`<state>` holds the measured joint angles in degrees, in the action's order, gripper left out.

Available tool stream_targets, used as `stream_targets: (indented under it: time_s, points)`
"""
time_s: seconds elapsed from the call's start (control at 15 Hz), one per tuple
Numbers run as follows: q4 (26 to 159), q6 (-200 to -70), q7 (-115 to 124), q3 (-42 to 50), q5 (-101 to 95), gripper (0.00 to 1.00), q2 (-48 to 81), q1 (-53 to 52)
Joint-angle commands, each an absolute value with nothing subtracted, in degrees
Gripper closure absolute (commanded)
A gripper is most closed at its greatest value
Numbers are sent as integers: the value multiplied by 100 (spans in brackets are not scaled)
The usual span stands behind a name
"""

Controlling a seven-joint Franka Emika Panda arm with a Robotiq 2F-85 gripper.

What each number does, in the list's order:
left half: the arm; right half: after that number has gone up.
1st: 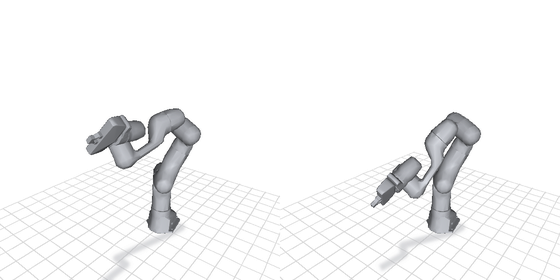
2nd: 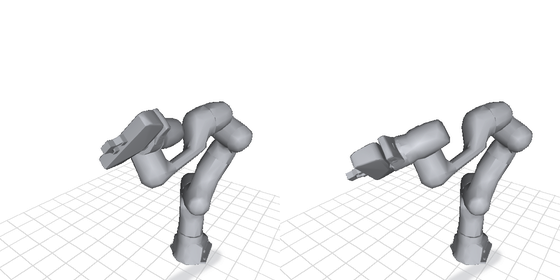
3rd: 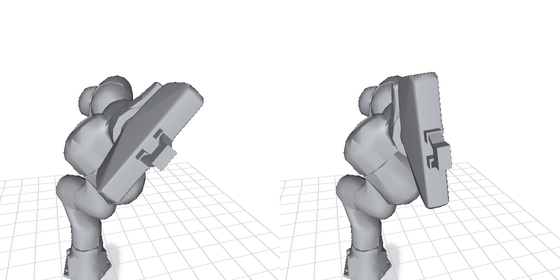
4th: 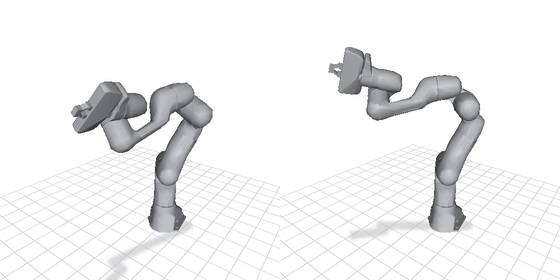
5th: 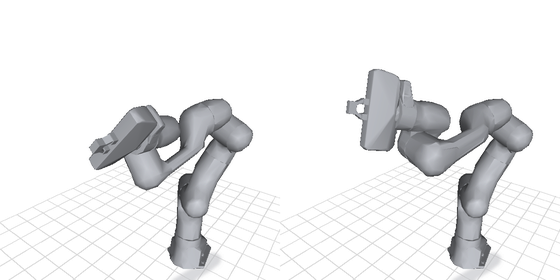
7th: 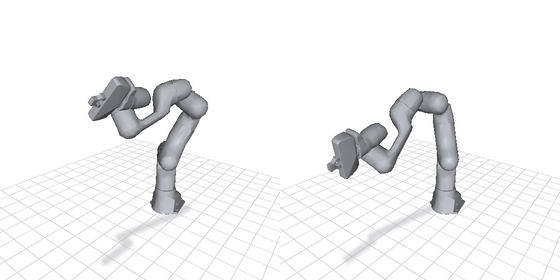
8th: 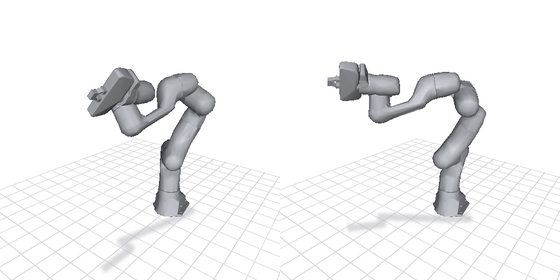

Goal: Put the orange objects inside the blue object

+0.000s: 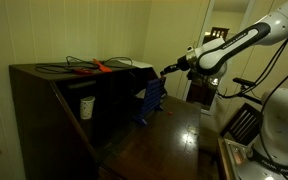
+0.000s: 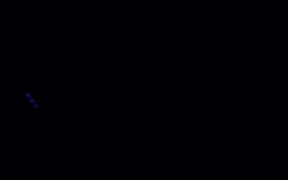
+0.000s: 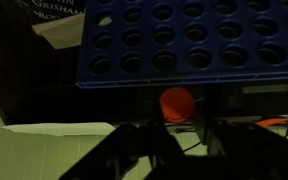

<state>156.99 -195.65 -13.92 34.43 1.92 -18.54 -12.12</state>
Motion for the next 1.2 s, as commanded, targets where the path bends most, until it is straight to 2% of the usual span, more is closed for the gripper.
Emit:
stream_targets:
  time_s: [0.0,1.13]
  points:
    - [15831,-19765,-1391,3900,30,91,-2071,-1572]
    - [15771,-20042,-1410,5585,-362,91,-2288,-3001]
